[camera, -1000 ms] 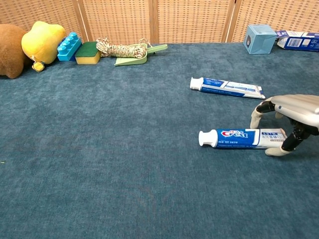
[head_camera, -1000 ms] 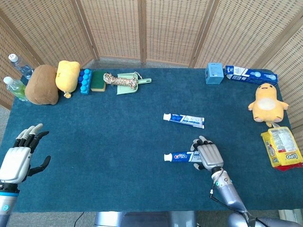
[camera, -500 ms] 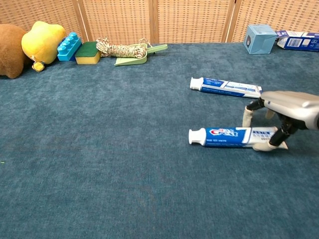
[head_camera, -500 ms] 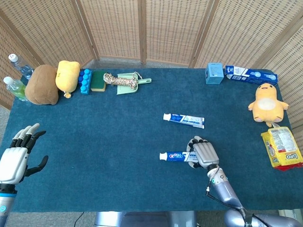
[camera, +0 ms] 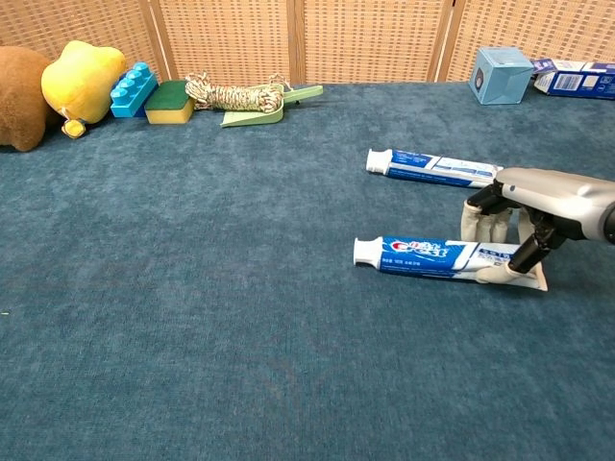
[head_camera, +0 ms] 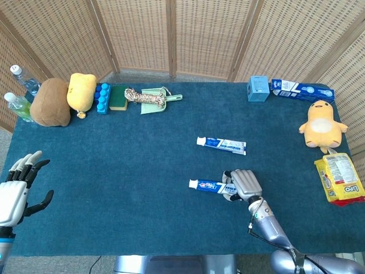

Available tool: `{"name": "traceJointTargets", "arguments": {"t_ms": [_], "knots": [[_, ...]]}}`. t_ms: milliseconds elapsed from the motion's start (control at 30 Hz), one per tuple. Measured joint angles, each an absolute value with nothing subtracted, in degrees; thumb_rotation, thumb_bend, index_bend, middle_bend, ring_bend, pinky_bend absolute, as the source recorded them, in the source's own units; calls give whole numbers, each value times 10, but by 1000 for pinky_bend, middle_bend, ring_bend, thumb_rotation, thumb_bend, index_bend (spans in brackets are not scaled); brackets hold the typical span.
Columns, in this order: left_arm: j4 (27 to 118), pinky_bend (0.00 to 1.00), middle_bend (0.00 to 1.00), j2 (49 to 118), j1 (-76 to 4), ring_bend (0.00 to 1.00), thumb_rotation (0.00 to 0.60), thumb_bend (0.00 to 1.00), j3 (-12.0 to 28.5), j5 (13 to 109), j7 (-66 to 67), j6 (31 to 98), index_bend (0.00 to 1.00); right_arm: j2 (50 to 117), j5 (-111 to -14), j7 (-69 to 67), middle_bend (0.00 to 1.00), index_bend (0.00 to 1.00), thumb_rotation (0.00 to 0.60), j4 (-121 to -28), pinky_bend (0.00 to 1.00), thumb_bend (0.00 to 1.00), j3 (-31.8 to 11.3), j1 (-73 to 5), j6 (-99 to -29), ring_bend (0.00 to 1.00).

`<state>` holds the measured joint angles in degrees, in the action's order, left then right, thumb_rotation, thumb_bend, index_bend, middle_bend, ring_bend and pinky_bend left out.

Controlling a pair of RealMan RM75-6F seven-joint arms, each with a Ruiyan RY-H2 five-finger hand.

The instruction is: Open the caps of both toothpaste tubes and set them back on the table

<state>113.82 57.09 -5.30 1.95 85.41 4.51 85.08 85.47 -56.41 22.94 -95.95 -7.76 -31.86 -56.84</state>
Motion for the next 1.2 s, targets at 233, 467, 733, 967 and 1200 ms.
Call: {"name": "traceJointTargets", "arguments": {"t_ms": [233, 467, 733, 967, 1200], "knots": [[1138, 72, 18, 569, -50, 0, 600, 335, 18, 859, 39, 854, 137, 846, -596, 160, 633, 865, 600, -949, 776, 622, -78, -318, -548, 563], [1139, 83, 23, 569, -54, 0, 600, 335, 20, 856, 39, 845, 139, 829, -632, 58, 712, 893, 600, -946, 842, 641, -85, -312, -530, 676], [1143, 133, 47, 569, -68, 27, 600, 335, 23, 848, 46, 822, 144, 798, -668, -97, 741, 897, 600, -946, 864, 640, -92, -301, -493, 729], [1151, 201, 63, 572, -87, 56, 600, 336, 29, 842, 59, 797, 160, 764, -698, -235, 747, 898, 600, -946, 869, 640, -98, -292, -456, 741], [1157, 220, 78, 581, -111, 71, 600, 336, 37, 834, 66, 767, 172, 737, -732, -373, 747, 897, 600, -946, 869, 639, -105, -285, -429, 747]]}}
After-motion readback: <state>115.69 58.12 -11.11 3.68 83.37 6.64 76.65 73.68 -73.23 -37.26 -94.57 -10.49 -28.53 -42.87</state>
